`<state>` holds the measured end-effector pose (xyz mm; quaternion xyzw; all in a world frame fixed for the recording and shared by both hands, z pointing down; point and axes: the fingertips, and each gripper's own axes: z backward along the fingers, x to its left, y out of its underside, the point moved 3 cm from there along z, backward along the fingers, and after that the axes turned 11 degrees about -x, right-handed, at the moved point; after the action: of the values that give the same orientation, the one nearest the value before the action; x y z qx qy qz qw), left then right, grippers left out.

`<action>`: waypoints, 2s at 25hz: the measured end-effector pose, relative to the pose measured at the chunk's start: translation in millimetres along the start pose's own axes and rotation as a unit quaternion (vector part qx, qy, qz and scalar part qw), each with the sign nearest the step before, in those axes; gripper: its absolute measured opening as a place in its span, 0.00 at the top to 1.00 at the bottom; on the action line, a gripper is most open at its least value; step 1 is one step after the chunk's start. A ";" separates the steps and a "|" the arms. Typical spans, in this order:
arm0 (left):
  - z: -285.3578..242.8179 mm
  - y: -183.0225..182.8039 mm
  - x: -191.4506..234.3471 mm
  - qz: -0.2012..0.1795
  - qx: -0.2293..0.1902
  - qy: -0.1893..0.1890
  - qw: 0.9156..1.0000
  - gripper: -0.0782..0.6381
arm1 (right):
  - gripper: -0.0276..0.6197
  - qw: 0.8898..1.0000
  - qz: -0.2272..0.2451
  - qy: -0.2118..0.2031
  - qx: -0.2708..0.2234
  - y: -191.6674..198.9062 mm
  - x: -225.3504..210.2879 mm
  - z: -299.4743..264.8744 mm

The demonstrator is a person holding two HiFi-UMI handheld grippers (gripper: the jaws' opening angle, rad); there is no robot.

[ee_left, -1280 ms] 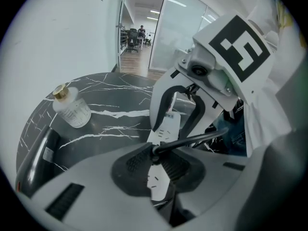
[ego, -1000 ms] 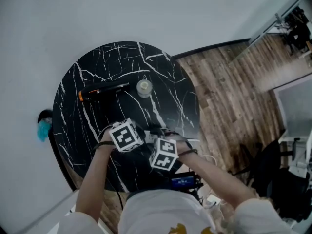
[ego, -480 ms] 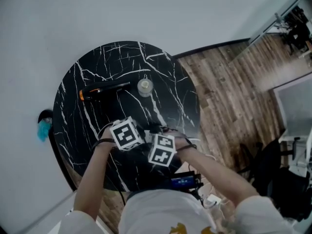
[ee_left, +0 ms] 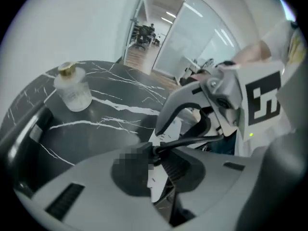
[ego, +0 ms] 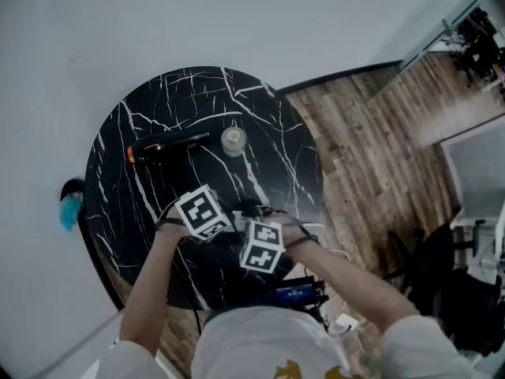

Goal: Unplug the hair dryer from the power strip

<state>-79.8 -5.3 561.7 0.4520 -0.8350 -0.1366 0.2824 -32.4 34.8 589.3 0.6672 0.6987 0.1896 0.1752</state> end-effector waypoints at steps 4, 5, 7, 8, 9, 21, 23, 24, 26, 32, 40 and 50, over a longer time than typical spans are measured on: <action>0.1 -6.8 -5.3 -0.039 -0.007 -0.004 0.999 0.82 | 0.65 1.000 -0.019 -0.012 0.007 -2.0 -2.7 1.3; 0.9 -3.2 -5.9 -0.043 0.001 -0.014 0.999 0.82 | 0.65 1.000 -0.017 -0.012 0.009 -2.2 -2.4 1.4; 2.0 0.8 -2.1 -0.003 -0.014 -0.015 1.000 0.82 | 0.65 1.000 -0.014 -0.009 0.010 -3.3 -2.2 0.8; 2.0 -0.6 -0.4 0.028 -0.033 -0.007 0.999 0.82 | 0.65 1.000 -0.016 -0.009 0.010 -3.6 -2.3 0.7; 2.0 -2.1 0.3 0.052 -0.048 0.000 0.998 0.82 | 0.65 1.000 -0.020 -0.009 0.010 -3.8 -2.0 0.8; 4.6 2.5 0.4 0.101 -0.105 -0.004 0.989 0.82 | 0.65 1.000 -0.016 -0.011 0.018 -5.5 -1.8 -0.3; 5.6 2.7 0.0 0.104 -0.109 -0.005 0.989 0.82 | 0.65 1.000 -0.012 -0.008 0.019 -5.8 -1.3 -0.8; 6.1 2.4 -1.0 0.101 -0.107 -0.008 0.989 0.82 | 0.65 1.000 -0.011 -0.006 0.020 -5.5 -1.0 -1.0; 7.3 2.3 -3.6 0.094 -0.102 -0.016 0.990 0.82 | 0.65 1.000 -0.009 -0.003 0.020 -5.2 -0.7 -0.9; 12.6 2.5 -7.5 0.087 -0.101 -0.021 0.991 0.82 | 0.65 1.000 -0.007 -0.001 0.018 -6.9 1.6 -1.1; 18.9 0.7 -8.5 0.093 -0.108 -0.029 0.989 0.84 | 0.65 1.000 0.006 0.007 0.025 -6.0 2.2 -2.7; 20.6 2.3 -12.7 0.089 -0.114 -0.038 0.989 0.84 | 0.65 0.999 0.016 0.013 0.032 -7.0 3.4 -4.3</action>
<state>-88.2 6.0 541.8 0.3353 -0.8608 -0.2226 0.3115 -40.8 37.8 589.6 0.6813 0.6955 0.1786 0.1421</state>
